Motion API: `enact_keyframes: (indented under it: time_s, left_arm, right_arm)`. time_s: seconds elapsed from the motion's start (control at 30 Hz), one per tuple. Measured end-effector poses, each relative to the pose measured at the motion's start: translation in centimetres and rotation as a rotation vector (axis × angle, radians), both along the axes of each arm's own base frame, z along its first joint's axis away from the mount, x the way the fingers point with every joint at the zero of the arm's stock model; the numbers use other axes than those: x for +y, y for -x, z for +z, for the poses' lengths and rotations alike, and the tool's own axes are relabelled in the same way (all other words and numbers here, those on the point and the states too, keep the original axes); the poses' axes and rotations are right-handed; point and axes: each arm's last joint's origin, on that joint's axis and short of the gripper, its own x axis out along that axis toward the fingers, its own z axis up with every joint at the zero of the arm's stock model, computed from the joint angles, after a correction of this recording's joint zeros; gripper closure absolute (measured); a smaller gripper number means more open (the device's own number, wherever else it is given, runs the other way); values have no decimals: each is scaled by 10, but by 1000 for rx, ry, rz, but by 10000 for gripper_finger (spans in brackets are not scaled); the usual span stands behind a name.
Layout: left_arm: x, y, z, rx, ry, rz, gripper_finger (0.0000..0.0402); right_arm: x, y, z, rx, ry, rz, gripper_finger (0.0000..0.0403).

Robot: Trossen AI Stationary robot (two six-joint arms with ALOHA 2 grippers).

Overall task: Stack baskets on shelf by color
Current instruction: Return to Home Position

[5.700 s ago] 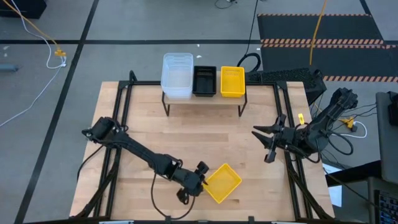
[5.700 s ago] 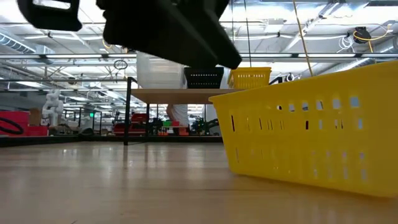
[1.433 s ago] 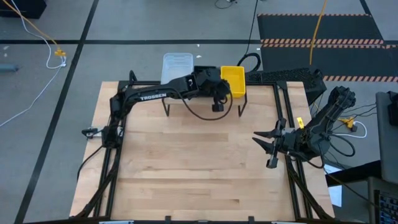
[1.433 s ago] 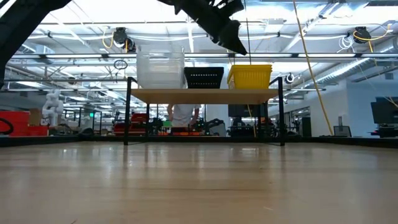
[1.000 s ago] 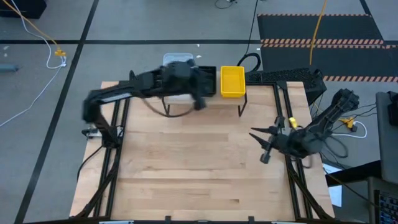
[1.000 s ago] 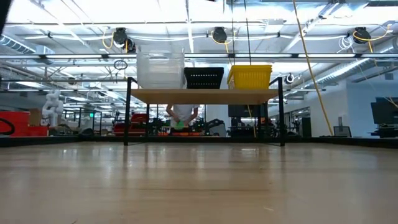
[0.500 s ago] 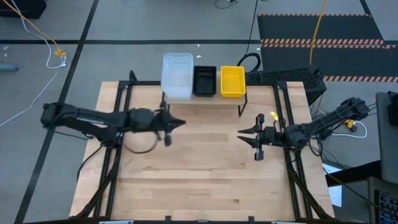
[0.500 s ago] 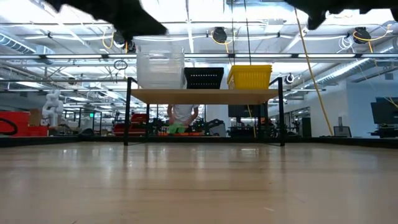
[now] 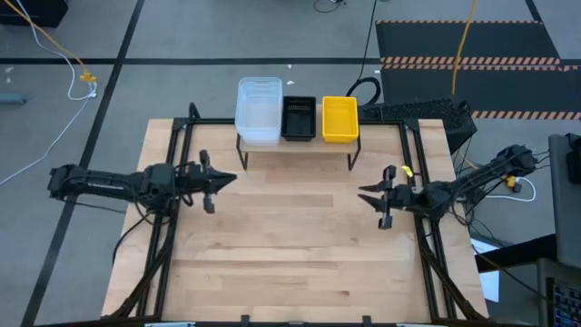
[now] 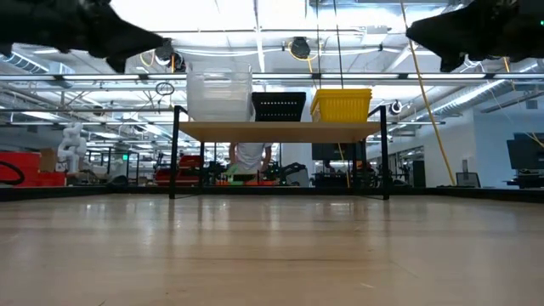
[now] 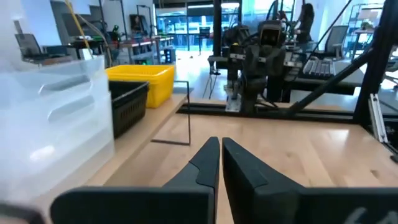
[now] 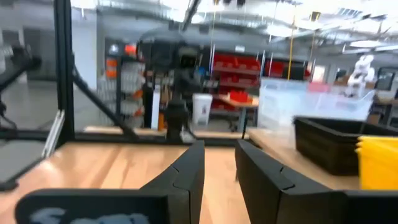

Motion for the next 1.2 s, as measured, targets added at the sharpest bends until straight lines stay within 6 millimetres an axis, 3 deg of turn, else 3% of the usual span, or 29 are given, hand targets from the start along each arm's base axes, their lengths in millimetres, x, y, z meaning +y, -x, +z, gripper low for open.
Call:
enact_keyframes:
  time_s: [0.2,0.47,0.63,0.8,0.97,1.07,1.2]
  left_arm:
    - [1,20,-15,-35,-6,1,389]
    - [3,42,-15,-63,-29,35,386]
    - [5,56,-20,-40,-46,96,377]
    - [5,56,-28,63,-94,95,376]
    - [5,56,-27,36,-128,101,376]
    - [5,56,-21,-21,-118,103,376]
    - [4,56,-27,13,-17,54,376]
  right_arm:
    - [-6,15,1,-99,-29,3,316]
    - [-10,25,4,-123,7,-8,316]
    - [-10,25,-6,-7,74,-5,324]
    - [-12,23,-13,50,20,-16,352]
    - [-21,21,0,-105,-38,-21,387]
    - [-30,14,-9,-26,-68,-100,400]
    - [-34,11,-15,40,-76,-52,400]
